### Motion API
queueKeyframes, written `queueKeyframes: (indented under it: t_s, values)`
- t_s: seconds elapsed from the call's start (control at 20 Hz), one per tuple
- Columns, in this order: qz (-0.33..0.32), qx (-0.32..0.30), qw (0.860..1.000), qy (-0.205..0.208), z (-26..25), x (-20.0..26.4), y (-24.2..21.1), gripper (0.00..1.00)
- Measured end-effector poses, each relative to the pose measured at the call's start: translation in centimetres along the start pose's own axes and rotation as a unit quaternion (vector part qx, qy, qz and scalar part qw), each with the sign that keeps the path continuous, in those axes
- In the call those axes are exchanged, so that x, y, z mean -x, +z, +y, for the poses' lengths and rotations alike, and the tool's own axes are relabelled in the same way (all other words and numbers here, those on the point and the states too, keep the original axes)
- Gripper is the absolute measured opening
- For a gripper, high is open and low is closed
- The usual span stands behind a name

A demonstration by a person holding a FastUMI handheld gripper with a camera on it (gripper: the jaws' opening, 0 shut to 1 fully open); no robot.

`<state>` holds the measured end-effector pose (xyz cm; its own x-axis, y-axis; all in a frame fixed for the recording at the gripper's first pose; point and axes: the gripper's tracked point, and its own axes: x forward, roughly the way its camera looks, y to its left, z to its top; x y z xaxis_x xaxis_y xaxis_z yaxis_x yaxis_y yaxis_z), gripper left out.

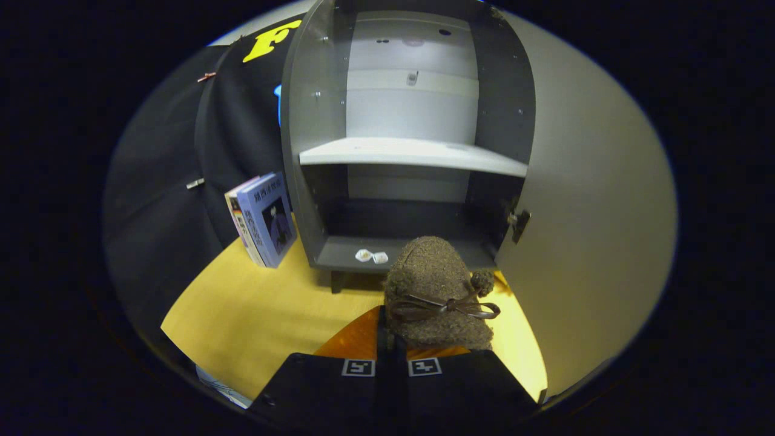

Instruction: Open the shoe cabinet door, grab the shoes and put them into the shoe cabinet, then close the shoe cabinet door.

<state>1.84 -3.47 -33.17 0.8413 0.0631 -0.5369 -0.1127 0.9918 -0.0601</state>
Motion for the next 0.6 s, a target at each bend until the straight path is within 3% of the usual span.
queueKeyframes:
  t_s: [0.6]
  values:
    - [-0.029,0.018,0.999,0.000,-0.1,-2.2,14.4,0.05]
